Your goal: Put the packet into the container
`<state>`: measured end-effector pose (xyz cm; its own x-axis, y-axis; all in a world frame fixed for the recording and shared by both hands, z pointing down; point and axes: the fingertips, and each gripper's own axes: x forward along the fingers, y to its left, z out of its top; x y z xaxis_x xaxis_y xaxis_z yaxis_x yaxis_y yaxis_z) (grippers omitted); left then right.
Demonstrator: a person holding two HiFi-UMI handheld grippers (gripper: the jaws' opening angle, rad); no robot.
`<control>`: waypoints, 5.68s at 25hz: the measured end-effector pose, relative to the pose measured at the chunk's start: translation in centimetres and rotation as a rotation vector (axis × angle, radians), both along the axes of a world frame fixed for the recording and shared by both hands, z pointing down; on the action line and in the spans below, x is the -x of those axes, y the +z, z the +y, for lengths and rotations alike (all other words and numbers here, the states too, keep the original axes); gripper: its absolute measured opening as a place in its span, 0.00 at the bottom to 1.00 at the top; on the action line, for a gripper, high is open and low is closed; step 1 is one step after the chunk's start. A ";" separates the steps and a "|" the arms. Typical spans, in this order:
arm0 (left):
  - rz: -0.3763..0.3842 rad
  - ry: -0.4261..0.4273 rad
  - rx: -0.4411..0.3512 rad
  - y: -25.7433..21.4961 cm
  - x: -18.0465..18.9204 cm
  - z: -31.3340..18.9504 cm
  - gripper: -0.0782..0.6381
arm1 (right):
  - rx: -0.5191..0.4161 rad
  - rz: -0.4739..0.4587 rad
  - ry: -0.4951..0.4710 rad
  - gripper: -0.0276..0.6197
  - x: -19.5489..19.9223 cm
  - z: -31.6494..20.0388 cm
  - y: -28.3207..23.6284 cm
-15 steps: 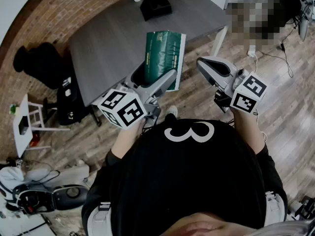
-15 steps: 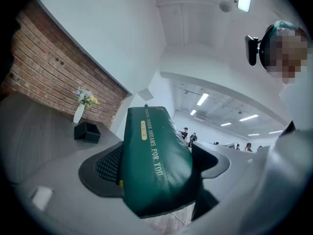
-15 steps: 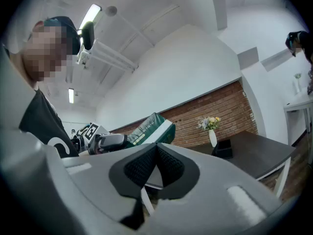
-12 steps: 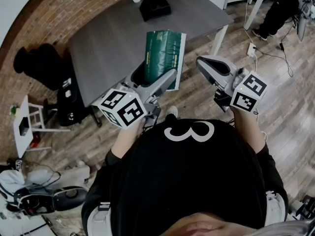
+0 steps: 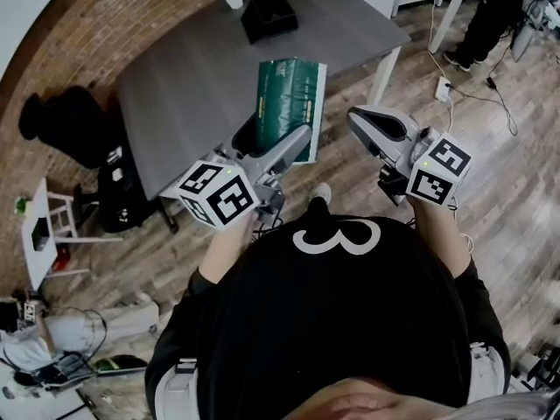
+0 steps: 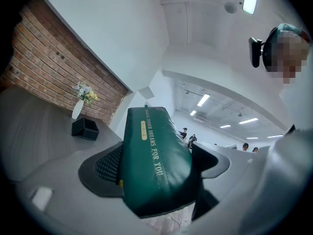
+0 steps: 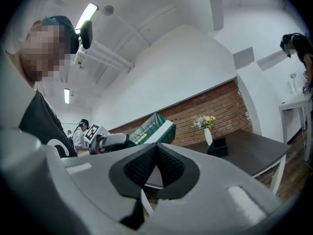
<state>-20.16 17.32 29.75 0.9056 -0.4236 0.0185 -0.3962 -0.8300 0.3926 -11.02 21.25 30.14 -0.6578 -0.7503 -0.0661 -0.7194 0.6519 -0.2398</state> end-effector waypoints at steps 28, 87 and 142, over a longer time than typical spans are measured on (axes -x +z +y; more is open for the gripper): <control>0.001 -0.004 0.135 3.2 -8.4 -23.0 0.74 | 0.186 -0.047 0.070 0.05 -10.1 -22.1 3.9; -0.120 -0.584 0.098 4.1 -13.6 -54.8 0.74 | 0.263 -0.042 -0.320 0.05 -21.8 -52.0 4.7; -0.730 -0.701 0.193 20.9 -16.4 -63.1 0.81 | 0.381 0.017 -0.337 0.05 -27.1 -56.1 11.7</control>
